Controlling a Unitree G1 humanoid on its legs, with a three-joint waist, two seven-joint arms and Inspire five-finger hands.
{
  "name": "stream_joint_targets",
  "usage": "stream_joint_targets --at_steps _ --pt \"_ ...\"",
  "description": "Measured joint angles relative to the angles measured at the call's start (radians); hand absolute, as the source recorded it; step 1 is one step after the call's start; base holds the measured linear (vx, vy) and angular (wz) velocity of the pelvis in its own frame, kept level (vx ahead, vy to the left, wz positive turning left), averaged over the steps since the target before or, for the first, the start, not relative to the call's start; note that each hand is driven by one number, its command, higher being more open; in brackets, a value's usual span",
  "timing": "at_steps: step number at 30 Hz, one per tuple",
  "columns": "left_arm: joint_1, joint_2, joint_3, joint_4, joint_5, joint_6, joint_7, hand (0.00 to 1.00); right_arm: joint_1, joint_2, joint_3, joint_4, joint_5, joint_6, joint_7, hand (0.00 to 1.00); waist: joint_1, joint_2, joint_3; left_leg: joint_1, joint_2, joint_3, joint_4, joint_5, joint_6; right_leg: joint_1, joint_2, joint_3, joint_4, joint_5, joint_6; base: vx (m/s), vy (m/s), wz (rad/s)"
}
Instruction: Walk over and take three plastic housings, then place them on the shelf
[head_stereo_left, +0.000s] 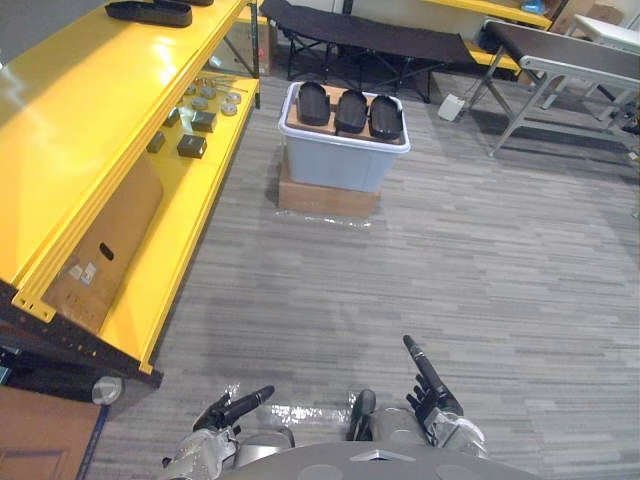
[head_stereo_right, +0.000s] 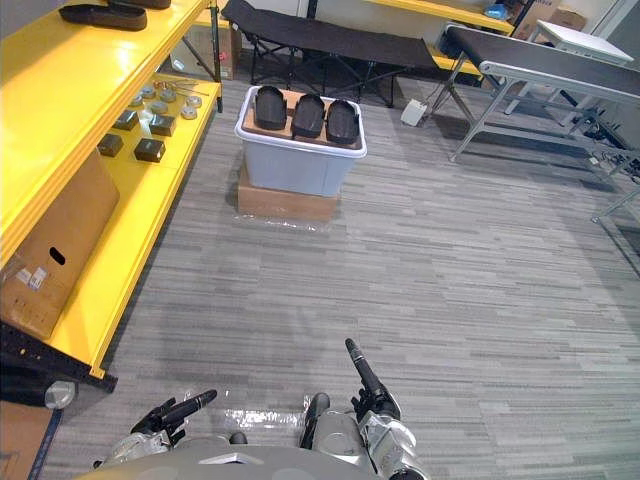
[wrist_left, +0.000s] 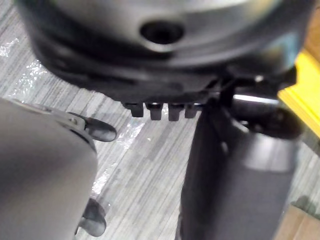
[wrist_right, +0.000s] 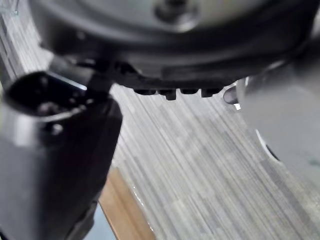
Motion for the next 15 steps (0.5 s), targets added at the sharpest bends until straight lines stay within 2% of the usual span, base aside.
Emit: stream_joint_targets --at_steps 1,3,4,5,6,7,8,9,10,12,13,14,15 --pt "0.001 -0.001 0.001 -0.001 0.0 -0.002 0.0 1.0 0.0 0.0 0.0 0.0 -0.003 -0.001 0.002 1.0 0.001 -0.001 -0.001 -0.001 0.0 -0.002 0.025 -0.023 -0.009 -0.005 0.0 0.001 0.017 0.002 -0.015 0.38 -0.075 0.08" --pt "0.006 -0.003 0.001 -0.006 -0.003 -0.017 0.001 1.0 -0.003 -0.002 0.002 -0.001 -0.007 -0.007 0.005 1.0 0.001 -0.002 -0.001 -0.017 0.004 -0.004 0.127 -0.111 -0.028 -0.023 0.001 0.002 0.103 -0.026 -0.064 0.37 -0.106 0.02" --pt "0.011 -0.005 0.0 -0.006 -0.01 -0.027 0.001 1.0 -0.001 -0.006 0.003 -0.001 -0.036 -0.007 0.01 1.0 0.0 0.003 -0.004 -0.034 0.017 -0.004 0.207 -0.182 -0.053 -0.026 0.009 0.0 0.159 -0.046 -0.094 0.37 -0.163 -0.12" --pt "0.026 -0.01 0.0 -0.006 -0.013 -0.044 0.001 1.0 0.004 -0.013 0.022 0.0 -0.059 -0.007 0.017 1.0 0.0 0.014 -0.017 -0.043 0.042 0.009 0.285 -0.244 -0.111 -0.018 0.036 -0.002 0.167 -0.054 -0.107 0.4 -0.181 -0.18" --pt "0.04 -0.009 0.0 -0.01 -0.023 -0.055 0.0 1.0 0.009 -0.012 0.037 -0.001 -0.076 -0.006 0.019 1.0 0.002 0.007 -0.032 -0.068 0.044 0.019 0.355 -0.266 -0.148 -0.009 0.042 0.003 0.141 -0.059 -0.115 0.42 -0.228 -0.14" --pt "0.035 -0.02 0.009 -0.014 -0.047 -0.071 0.0 1.0 0.008 -0.029 0.059 -0.002 -0.084 -0.006 0.028 1.0 -0.007 0.024 -0.034 -0.169 0.103 0.048 0.595 -0.281 -0.158 0.013 0.076 -0.003 0.124 -0.049 -0.151 0.42 -0.217 -0.09" --pt "0.039 -0.043 0.01 -0.039 -0.055 -0.075 -0.002 1.0 0.011 -0.058 0.08 -0.002 -0.085 -0.004 0.03 1.0 -0.002 0.068 -0.028 -0.286 0.178 0.058 0.847 -0.257 -0.163 0.074 0.126 -0.007 0.041 -0.038 -0.172 0.42 -0.2 -0.11" --pt "0.039 -0.059 0.016 -0.054 -0.077 -0.076 -0.005 1.0 0.009 -0.066 0.08 0.001 -0.092 0.004 0.03 1.0 0.005 0.084 -0.012 -0.343 0.204 0.054 0.952 -0.259 -0.158 0.124 0.147 -0.001 -0.001 -0.029 -0.176 0.44 -0.134 -0.17" --pt "0.04 -0.075 0.039 -0.068 -0.086 -0.075 -0.005 1.0 0.008 -0.076 0.077 0.006 -0.117 0.007 0.028 1.0 0.004 0.089 0.0 -0.374 0.201 0.046 0.972 -0.26 -0.158 0.175 0.149 0.0 -0.028 -0.03 -0.179 0.46 -0.117 -0.21" --pt "0.045 -0.089 0.056 -0.094 -0.088 -0.08 -0.005 1.0 0.008 -0.08 0.077 0.01 -0.123 0.004 0.028 1.0 0.013 0.077 0.012 -0.429 0.178 0.046 0.889 -0.257 -0.153 0.257 0.14 0.021 -0.081 -0.034 -0.185 0.44 -0.094 -0.39" --pt "0.046 -0.093 0.054 -0.116 -0.086 -0.086 -0.005 1.0 -0.006 -0.081 0.077 0.009 -0.122 -0.002 0.028 1.0 0.028 0.074 0.014 -0.465 0.153 0.04 0.752 -0.242 -0.138 0.289 0.127 0.052 -0.115 -0.034 -0.184 0.4 -0.004 -0.74" --pt "0.045 -0.099 0.054 -0.138 -0.079 -0.099 -0.003 1.0 -0.029 -0.087 0.078 0.008 -0.122 -0.011 0.025 1.0 0.031 0.07 0.017 -0.499 0.124 0.001 0.563 -0.181 -0.127 0.312 0.115 0.072 -0.142 -0.035 -0.182 0.39 0.03 -0.73" --pt "0.045 -0.105 0.054 -0.151 -0.078 -0.106 -0.001 1.0 -0.038 -0.089 0.078 0.007 -0.122 -0.015 0.025 1.0 0.031 0.07 0.018 -0.511 0.12 -0.025 0.471 -0.138 -0.126 0.32 0.113 0.079 -0.152 -0.039 -0.176 0.42 0.13 -0.57"
